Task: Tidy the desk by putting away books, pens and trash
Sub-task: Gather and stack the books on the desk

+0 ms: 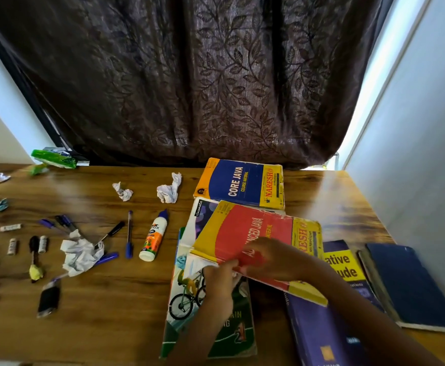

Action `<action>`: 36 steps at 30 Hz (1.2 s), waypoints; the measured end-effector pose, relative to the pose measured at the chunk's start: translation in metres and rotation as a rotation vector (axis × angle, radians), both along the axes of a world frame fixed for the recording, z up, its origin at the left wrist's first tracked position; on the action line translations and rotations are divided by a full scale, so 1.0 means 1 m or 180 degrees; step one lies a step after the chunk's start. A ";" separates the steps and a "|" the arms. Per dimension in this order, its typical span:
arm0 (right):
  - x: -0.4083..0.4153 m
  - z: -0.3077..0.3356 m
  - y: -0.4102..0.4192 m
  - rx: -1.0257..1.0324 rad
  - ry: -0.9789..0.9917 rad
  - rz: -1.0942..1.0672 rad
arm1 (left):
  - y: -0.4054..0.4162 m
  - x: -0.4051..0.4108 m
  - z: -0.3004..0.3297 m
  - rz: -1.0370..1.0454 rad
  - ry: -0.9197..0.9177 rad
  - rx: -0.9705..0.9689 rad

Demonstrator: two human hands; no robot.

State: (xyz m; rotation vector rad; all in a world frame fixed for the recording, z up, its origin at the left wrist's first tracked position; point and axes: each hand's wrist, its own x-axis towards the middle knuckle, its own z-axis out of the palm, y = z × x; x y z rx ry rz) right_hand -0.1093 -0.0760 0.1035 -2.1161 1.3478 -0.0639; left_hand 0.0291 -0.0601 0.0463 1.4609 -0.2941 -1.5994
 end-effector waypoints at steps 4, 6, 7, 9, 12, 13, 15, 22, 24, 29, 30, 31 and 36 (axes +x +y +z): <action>-0.029 -0.039 0.022 -0.0116 0.1432 -0.0207 | -0.019 0.029 0.010 -0.0129 0.0168 -0.0111; -0.020 -0.058 0.040 -0.0455 0.1485 -0.0391 | -0.028 0.037 0.012 -0.0203 0.0101 -0.0052; -0.013 -0.064 0.046 -0.0638 0.1518 -0.0470 | -0.031 0.039 0.011 -0.0234 0.0060 -0.0032; 0.002 -0.068 0.056 -0.0813 0.1513 -0.0638 | -0.033 0.042 0.009 -0.0259 -0.0113 0.0014; 0.025 -0.063 0.059 -0.0638 0.1448 -0.0798 | -0.034 0.047 0.009 -0.0108 -0.0517 -0.0139; 0.034 -0.062 0.059 -0.0498 0.1380 -0.0845 | -0.035 0.049 0.010 -0.0076 -0.0741 -0.0266; 0.056 -0.057 0.060 -0.0244 0.1196 -0.0876 | -0.039 0.055 0.013 -0.0096 -0.1228 -0.0529; 0.141 -0.060 0.066 0.0009 0.0491 -0.0932 | -0.072 0.082 0.011 -0.0708 -0.1988 -0.1056; 0.153 -0.056 0.067 0.0416 0.0026 -0.0943 | -0.082 0.088 0.009 -0.1020 -0.2059 -0.1160; 0.154 -0.040 0.060 0.0478 -0.0216 -0.0494 | -0.102 0.076 -0.002 -0.2092 -0.3113 -0.1191; 0.155 -0.039 0.058 0.0574 -0.0096 -0.0116 | -0.102 0.072 -0.007 -0.2301 -0.3562 -0.1124; 0.145 -0.037 0.053 0.0383 -0.0059 0.0312 | -0.099 0.069 -0.011 -0.2377 -0.4010 -0.1116; 0.079 -0.008 0.013 0.0688 -0.0818 -0.0242 | -0.083 0.055 -0.030 -0.2136 -0.5331 -0.2143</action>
